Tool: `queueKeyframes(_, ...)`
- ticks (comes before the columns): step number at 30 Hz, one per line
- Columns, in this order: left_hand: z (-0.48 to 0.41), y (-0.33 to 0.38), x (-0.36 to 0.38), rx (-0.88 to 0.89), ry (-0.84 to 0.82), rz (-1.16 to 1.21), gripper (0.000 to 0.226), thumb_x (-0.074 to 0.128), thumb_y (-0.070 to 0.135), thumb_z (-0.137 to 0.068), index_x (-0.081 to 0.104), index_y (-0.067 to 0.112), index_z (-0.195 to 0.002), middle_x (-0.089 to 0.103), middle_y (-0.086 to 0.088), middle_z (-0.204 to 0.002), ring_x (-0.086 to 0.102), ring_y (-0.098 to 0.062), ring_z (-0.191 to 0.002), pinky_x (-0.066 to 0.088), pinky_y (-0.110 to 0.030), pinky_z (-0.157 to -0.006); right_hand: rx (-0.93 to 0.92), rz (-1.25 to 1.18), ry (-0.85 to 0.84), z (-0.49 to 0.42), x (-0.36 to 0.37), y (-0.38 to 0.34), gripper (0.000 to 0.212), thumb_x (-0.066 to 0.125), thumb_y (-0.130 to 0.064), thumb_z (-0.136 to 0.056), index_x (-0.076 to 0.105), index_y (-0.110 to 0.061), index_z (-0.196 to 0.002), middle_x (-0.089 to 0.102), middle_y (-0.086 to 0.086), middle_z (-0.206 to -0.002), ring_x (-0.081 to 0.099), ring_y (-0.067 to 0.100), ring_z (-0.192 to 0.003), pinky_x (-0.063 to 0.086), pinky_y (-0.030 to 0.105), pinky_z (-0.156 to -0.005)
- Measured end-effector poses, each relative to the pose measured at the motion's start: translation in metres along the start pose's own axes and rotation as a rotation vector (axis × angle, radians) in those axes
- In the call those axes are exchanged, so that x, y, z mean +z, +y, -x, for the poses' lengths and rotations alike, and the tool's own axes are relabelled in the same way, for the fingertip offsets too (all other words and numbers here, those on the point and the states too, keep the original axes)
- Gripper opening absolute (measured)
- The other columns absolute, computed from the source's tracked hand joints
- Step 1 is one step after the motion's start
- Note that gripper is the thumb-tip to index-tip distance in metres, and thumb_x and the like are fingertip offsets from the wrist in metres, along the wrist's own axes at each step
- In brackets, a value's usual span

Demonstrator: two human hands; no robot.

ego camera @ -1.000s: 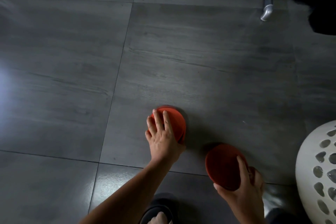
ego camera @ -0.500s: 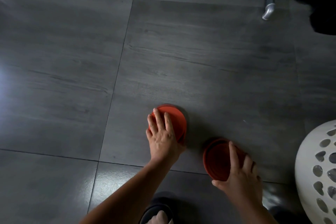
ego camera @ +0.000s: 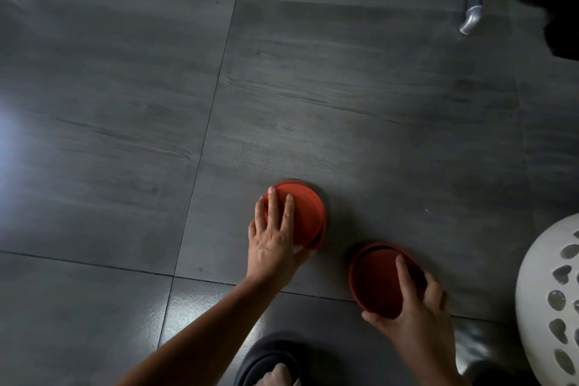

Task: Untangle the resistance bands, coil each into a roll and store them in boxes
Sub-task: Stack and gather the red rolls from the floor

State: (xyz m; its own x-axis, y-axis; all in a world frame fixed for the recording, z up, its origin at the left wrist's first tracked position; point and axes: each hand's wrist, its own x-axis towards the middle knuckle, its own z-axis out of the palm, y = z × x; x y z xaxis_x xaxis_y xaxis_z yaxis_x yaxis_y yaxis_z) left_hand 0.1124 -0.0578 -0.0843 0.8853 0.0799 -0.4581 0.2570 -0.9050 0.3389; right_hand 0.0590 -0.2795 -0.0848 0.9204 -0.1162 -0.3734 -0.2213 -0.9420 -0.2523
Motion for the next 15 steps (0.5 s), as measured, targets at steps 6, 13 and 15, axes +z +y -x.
queueKeyframes(6,0.000,0.001,0.005,-0.036,0.046,0.121,0.098,0.065,0.045,-0.078,-0.005,0.029,-0.146,-0.020,-0.002,-0.154,-0.016,-0.024,-0.142,0.007,-0.042,-0.115,0.045,0.031,0.074,0.009,0.009,-0.002,0.102,0.062,-0.072,-0.045,0.040,-0.025,-0.133,0.047,0.022,-0.128,0.050,0.044,-0.105,0.045,0.055,-0.081)
queueKeyframes(13,0.000,0.000,0.007,-0.033,0.063,0.139,0.098,0.065,0.046,-0.078,-0.005,0.029,-0.145,-0.019,-0.002,-0.154,-0.017,-0.024,-0.142,0.005,-0.041,-0.115,0.304,-0.247,0.097,-0.014,0.004,0.007,0.058,0.078,-0.004,-0.065,0.051,0.011,-0.115,0.053,0.040,-0.106,0.048,0.050,-0.102,0.043,0.048,-0.086)
queueKeyframes(15,0.000,0.000,0.008,-0.031,0.073,0.142,0.099,0.065,0.046,-0.077,-0.004,0.029,-0.145,-0.018,-0.003,-0.155,-0.016,-0.025,-0.142,0.005,-0.041,-0.115,0.392,-0.329,0.034,-0.019,0.000,0.008,0.059,0.076,-0.009,-0.070,0.049,0.011,-0.118,0.053,0.038,-0.109,0.046,0.045,-0.108,0.040,0.042,-0.088)
